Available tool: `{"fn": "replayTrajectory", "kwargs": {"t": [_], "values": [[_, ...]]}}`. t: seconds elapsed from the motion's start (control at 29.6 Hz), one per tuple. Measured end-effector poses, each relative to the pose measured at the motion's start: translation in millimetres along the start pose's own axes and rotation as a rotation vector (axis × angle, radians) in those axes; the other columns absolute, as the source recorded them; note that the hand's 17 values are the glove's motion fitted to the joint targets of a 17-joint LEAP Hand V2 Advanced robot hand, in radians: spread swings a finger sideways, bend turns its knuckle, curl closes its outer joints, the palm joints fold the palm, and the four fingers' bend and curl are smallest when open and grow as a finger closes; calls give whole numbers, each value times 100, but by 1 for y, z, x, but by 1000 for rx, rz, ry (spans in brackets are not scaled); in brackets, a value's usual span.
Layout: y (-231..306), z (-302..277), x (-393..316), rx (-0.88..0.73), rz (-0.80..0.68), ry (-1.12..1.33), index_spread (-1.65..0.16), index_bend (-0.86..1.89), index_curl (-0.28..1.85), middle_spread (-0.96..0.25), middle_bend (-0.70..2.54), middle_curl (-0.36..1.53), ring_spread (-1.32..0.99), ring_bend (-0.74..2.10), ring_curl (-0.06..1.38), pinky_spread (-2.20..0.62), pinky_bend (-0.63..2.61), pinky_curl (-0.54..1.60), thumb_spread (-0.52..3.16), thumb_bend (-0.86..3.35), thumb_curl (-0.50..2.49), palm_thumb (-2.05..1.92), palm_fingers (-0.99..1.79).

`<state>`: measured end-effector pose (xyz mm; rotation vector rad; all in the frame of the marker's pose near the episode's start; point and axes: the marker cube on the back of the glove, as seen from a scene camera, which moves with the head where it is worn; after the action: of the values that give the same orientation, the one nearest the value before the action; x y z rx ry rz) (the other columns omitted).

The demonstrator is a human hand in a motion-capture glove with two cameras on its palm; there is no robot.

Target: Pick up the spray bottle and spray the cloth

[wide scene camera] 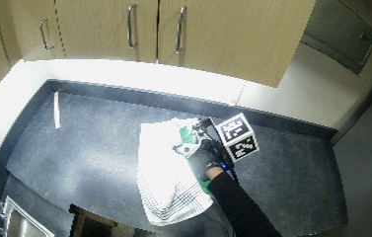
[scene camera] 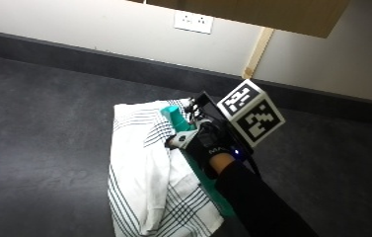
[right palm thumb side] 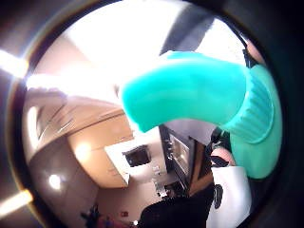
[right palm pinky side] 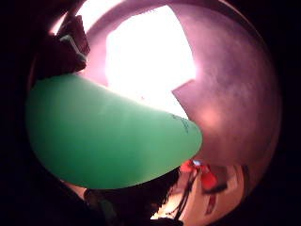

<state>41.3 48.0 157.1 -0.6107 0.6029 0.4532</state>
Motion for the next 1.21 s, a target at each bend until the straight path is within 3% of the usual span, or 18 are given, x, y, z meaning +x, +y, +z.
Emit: {"fn": "replayTrajectory", "kwargs": {"t": [0.27,0.61,0.91,1.21], "values": [[-16,31,37,-449,433,399,-10,8,35,6,26,52,1,43,47,9,41,38,65,-3,71,109,90],[-16,39,62,-609,572,494,-10,10,33,5,27,54,0,46,48,7,44,41,73,-2,71,106,85],[-15,36,60,-575,469,410,-10,11,32,5,28,55,0,47,48,6,45,43,76,-2,71,105,83],[3,15,31,-274,86,129,-10,12,31,4,29,56,-1,47,49,5,45,44,79,-2,71,105,82]]}}
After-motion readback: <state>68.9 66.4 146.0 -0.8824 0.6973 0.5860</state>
